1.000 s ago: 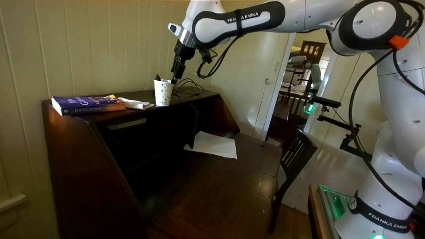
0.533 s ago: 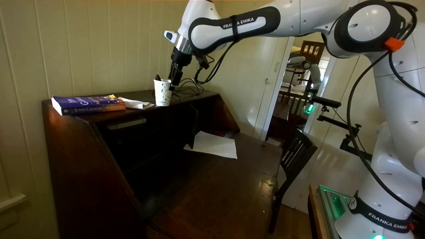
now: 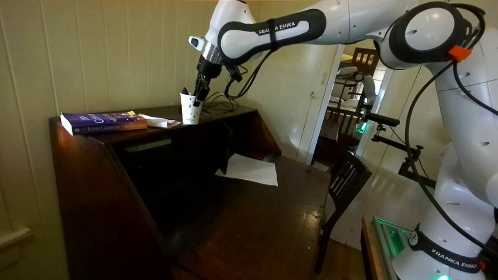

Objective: Put the cup in the open cabinet, then close the cabinet door

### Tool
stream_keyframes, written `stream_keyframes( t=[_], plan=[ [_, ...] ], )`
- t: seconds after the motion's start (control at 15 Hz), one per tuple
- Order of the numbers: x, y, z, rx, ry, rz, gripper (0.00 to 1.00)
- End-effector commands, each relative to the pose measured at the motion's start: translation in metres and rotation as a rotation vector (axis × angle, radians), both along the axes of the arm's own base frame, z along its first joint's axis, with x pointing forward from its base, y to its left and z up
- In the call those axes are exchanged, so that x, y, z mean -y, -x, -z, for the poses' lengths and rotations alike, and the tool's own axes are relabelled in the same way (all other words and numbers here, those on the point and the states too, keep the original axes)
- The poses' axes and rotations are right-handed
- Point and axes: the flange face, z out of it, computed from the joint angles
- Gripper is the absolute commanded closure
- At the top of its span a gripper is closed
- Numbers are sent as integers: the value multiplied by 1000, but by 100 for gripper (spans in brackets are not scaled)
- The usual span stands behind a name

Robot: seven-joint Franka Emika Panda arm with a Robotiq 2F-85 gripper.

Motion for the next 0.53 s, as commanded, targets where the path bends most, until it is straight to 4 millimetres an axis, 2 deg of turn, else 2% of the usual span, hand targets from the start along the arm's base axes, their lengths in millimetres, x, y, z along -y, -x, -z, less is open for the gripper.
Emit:
stream_keyframes(
  t=[0.0, 0.2, 0.27, 0.47],
  plan=[
    [-2, -8, -12, 28, 17, -28, 75],
    [-2, -9, -17, 33, 19, -27, 95],
    [-2, -10, -17, 32, 16, -27, 99],
    [-1, -9, -15, 29, 7, -18, 100]
  ],
)
